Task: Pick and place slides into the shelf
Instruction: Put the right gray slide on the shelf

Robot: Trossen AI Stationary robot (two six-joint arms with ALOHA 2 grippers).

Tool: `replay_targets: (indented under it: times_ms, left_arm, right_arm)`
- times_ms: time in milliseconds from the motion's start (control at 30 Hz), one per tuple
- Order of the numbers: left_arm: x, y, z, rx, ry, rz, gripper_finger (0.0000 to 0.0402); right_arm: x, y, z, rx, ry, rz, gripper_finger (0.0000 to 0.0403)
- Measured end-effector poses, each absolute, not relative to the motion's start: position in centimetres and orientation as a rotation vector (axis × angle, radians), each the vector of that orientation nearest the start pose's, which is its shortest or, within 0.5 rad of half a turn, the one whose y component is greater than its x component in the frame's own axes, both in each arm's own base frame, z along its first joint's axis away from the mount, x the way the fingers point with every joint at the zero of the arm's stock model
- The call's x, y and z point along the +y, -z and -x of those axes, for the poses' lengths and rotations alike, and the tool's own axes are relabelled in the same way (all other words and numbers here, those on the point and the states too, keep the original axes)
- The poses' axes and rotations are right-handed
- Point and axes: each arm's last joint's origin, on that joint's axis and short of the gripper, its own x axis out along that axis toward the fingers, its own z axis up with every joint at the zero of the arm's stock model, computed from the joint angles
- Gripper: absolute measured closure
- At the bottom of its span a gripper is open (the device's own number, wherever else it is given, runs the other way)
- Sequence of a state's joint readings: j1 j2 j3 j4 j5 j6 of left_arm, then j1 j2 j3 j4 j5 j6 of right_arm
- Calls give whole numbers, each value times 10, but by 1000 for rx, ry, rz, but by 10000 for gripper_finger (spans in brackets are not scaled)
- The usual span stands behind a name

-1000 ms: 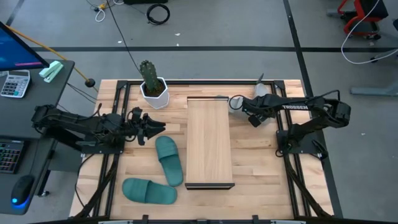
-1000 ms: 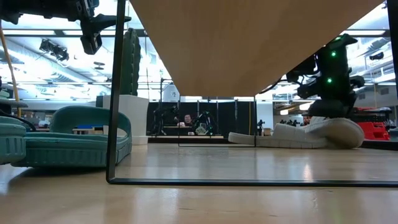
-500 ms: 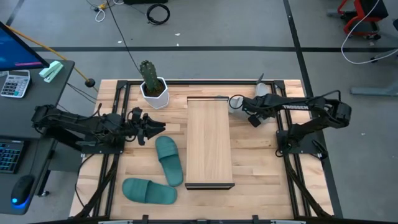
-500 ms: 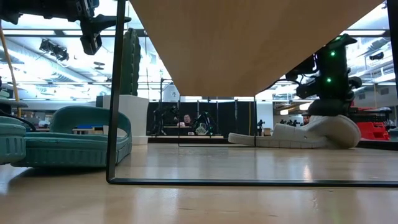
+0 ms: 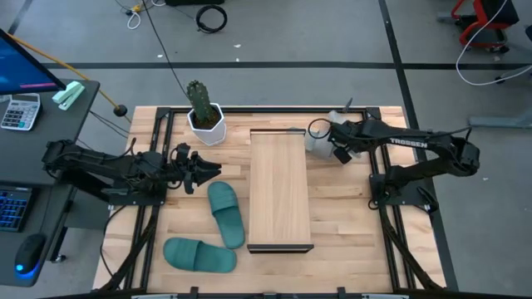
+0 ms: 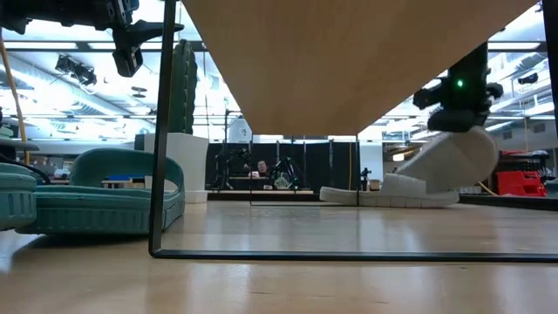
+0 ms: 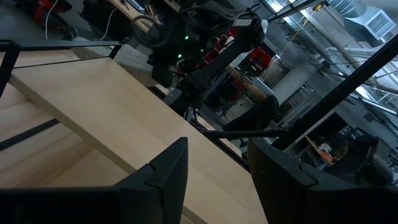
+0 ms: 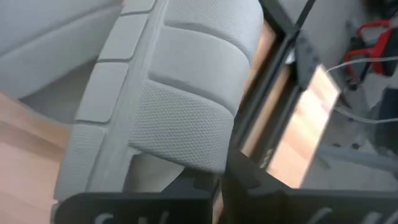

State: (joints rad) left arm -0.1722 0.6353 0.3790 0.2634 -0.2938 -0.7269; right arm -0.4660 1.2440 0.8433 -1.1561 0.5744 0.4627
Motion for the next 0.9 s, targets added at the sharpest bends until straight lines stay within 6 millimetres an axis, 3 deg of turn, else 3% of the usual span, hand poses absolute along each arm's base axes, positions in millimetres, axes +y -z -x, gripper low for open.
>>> replay_targets:
  times_ms: [300,533,733,900]
  left_arm:
    - [-18,-256,-154,-44,-116,726,230]
    - [-18,-256,-154,-42,-116,725,230]
    - [-18,-255,-154,-32,-120,723,230]
    - [-18,-254,-154,-26,-120,721,230]
  right_arm:
    - [-104,-262,-166,1308,1180,-118,393]
    - [-108,-305,-176,1208,1153,-15,393]
    - [-111,-344,-184,1098,1092,72,393]
    - [-105,-364,-193,1043,999,195,393]
